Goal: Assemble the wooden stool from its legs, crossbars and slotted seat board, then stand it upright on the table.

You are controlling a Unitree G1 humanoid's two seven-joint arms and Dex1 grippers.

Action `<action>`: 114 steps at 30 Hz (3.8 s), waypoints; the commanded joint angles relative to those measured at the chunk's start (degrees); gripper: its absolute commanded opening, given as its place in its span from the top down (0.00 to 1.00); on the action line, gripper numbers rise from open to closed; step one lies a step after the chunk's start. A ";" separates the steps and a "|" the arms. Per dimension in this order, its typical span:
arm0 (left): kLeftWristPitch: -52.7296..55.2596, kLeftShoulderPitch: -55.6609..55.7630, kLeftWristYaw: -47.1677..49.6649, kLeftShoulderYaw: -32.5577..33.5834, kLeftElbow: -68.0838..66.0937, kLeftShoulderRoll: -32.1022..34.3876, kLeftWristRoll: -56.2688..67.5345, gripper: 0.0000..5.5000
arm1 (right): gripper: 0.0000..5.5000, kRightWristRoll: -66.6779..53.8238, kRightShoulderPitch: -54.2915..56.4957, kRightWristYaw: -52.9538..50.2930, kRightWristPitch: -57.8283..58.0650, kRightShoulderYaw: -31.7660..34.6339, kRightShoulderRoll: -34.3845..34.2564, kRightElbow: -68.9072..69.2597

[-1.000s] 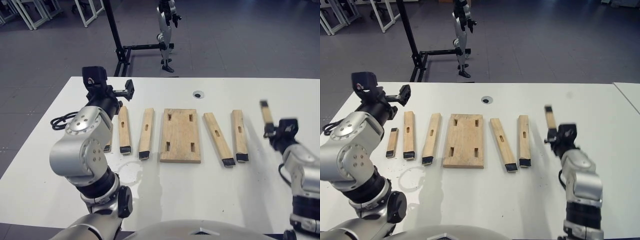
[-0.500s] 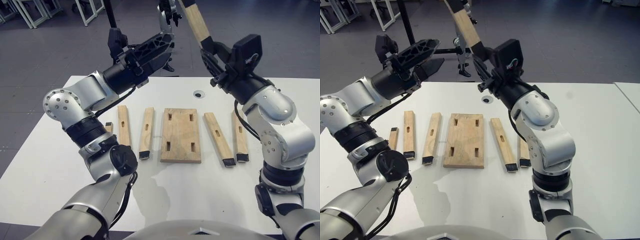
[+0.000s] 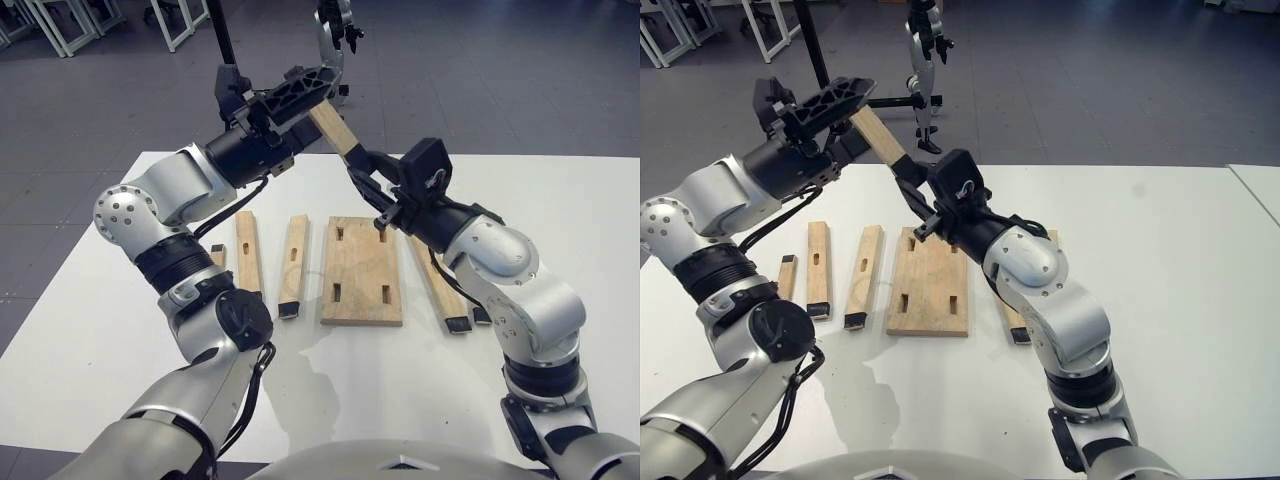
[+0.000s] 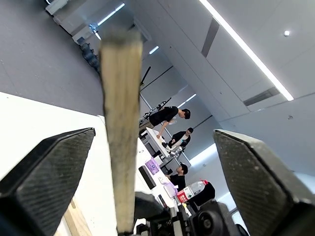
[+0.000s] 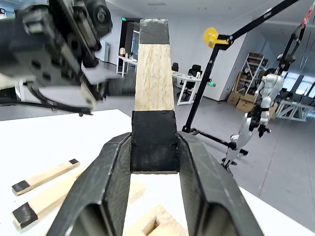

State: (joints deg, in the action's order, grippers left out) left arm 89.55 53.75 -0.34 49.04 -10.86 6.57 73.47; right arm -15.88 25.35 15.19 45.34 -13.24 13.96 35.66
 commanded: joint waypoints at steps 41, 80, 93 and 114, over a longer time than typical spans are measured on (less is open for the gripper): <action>-39.13 -10.31 21.62 -25.13 6.03 21.17 2.42 0.92 | 0.24 3.58 -1.74 -0.88 1.35 1.20 0.85 -1.12; -69.99 -41.20 6.95 -40.79 9.18 7.79 -60.62 0.92 | 0.00 11.31 -0.22 -9.64 0.07 7.12 -4.62 -6.03; -72.00 -50.65 4.65 -38.96 -0.88 3.77 -62.96 0.92 | 0.00 11.44 0.05 -9.75 0.59 7.42 -4.70 -5.48; -58.99 -46.42 7.91 -35.97 22.17 2.85 -62.73 0.92 | 0.00 12.28 -1.06 -10.44 -0.20 7.12 -5.64 -5.56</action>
State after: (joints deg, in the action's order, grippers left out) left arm 30.26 8.32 7.25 13.14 11.68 10.22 11.02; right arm -4.06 24.08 4.96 45.28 -5.87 8.75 29.84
